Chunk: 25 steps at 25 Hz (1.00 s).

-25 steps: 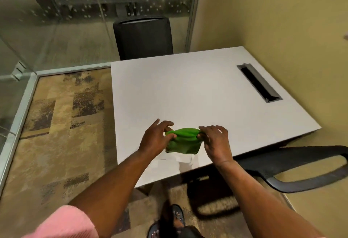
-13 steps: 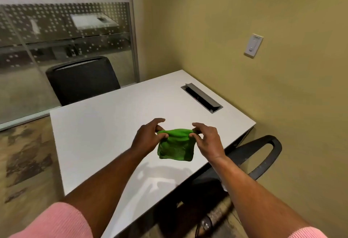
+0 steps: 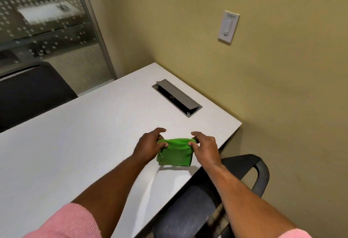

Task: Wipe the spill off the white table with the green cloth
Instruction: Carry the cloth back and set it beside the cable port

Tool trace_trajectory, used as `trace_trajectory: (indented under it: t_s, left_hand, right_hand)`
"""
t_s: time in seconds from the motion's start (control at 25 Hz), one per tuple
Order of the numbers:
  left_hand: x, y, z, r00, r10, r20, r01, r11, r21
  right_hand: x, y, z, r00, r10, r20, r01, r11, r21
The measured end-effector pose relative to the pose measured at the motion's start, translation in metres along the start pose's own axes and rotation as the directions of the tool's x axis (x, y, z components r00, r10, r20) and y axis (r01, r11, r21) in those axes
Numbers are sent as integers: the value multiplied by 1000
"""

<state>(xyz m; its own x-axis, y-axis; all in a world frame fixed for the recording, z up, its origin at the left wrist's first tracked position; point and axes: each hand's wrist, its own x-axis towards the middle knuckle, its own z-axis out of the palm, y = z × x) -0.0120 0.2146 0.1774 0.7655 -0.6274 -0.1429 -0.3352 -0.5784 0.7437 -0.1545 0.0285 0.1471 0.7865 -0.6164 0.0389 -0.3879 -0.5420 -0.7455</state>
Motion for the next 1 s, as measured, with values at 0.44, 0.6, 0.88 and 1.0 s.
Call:
trace_trajectory:
  t_s: [0.44,0.6,0.88,1.0]
  left_hand:
    - [196,19,130,991,17,129,-44,977,211]
    - [235,21,169,992,73,104,-99,956,276]
    - [253,-5,219,979,162,122,-195,920,341]
    - [238,-16,233,962,121,244,-211,898,387]
  right_hand:
    - [136,126,0,972,233,-34,-235,950,-204]
    - [165,157,4,965,261,-31,-259,925,-279]
    - [184,189,17,951,298,81,-206,807,-554]
    - [178,186,28,954,246,172,-116,831,-545]
